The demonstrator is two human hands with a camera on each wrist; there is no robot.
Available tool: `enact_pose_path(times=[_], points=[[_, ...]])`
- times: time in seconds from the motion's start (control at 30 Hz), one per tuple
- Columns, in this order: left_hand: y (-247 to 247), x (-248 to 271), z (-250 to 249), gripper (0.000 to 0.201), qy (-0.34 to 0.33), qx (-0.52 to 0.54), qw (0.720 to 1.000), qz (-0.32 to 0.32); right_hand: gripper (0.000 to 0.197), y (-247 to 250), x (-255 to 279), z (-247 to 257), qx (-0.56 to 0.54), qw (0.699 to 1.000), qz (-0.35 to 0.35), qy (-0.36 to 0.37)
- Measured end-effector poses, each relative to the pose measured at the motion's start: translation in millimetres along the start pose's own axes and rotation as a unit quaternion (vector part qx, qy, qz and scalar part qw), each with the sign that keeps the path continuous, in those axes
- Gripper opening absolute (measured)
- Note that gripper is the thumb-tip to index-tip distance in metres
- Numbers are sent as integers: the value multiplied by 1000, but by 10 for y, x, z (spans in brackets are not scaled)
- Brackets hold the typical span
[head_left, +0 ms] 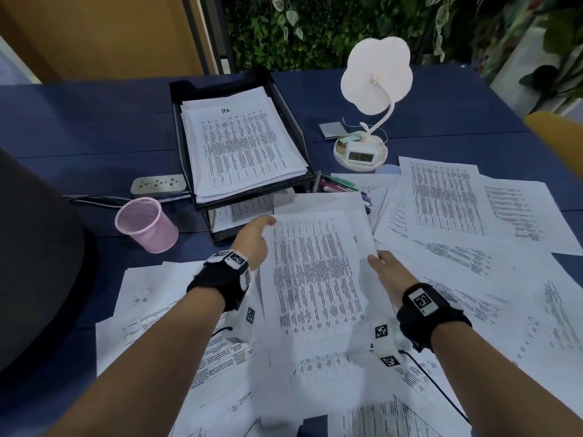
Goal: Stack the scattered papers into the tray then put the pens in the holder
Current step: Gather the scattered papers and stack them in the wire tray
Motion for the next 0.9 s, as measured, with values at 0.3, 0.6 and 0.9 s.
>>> enact_pose_path(times=[0.3, 0.6, 0.9], points=[[-133, 24, -160, 71, -70, -5, 993, 98, 31, 15, -62, -74, 51, 999, 13, -14], [65, 197, 448, 56, 140, -224, 953, 150, 33, 21, -134, -130, 33, 999, 1, -14], [9, 357, 647, 89, 185, -252, 938, 151, 39, 12, -192, -180, 21, 1000, -11, -12]])
Point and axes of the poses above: each hand's wrist, its own x-axis away from the middle knuckle, its own y-axis out of the back of the hand, z = x × y, the point moved 3 cm from there along -x, towards the middle knuckle, and after that the axes turned 11 degrees about z, right-handed, at the moved point
